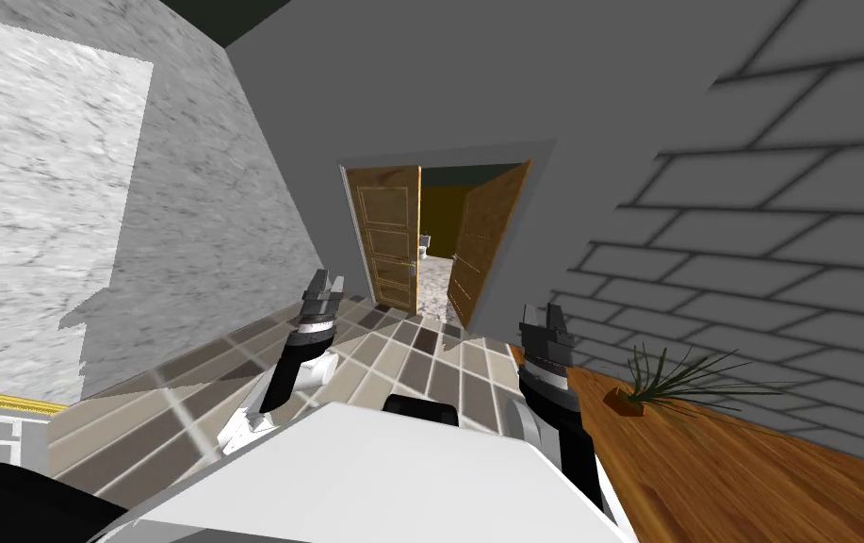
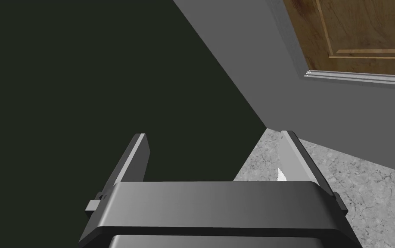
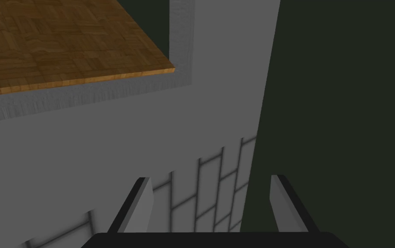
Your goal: Push the door open
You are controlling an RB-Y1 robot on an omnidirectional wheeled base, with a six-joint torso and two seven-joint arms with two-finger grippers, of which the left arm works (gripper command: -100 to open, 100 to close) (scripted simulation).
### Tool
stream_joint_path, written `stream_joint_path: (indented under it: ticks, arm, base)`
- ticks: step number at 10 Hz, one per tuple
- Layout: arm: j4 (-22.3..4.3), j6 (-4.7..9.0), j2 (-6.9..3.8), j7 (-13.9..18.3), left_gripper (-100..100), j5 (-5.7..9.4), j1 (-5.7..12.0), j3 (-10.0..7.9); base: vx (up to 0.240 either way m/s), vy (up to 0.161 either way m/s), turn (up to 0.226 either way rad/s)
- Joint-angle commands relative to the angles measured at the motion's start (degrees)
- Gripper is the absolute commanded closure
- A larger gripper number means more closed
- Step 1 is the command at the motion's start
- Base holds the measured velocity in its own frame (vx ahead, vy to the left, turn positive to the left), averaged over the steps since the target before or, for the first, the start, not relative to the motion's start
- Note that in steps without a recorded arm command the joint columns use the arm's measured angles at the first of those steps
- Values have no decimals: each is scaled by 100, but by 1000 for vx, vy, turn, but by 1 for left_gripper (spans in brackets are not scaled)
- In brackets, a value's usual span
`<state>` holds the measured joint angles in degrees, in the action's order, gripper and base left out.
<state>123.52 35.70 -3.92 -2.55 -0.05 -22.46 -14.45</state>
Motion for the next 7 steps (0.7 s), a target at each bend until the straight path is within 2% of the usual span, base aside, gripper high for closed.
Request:
stream_joint_path:
  ticks: [1,2,3,7]
  arm:
    - [-86,-19,-18,-1,-100,-49,88,-162]
    - [-195,-38,-40,-5,-100,-109,203,-358]
    - [-249,-48,-51,-7,-100,-140,260,-455]
    - [-486,-89,-92,-15,-100,-271,510,-881]
  base:
    - [52,72,-174]
    - [50,98,-380]
    - [64,124,-292]
    - [43,83,-184]
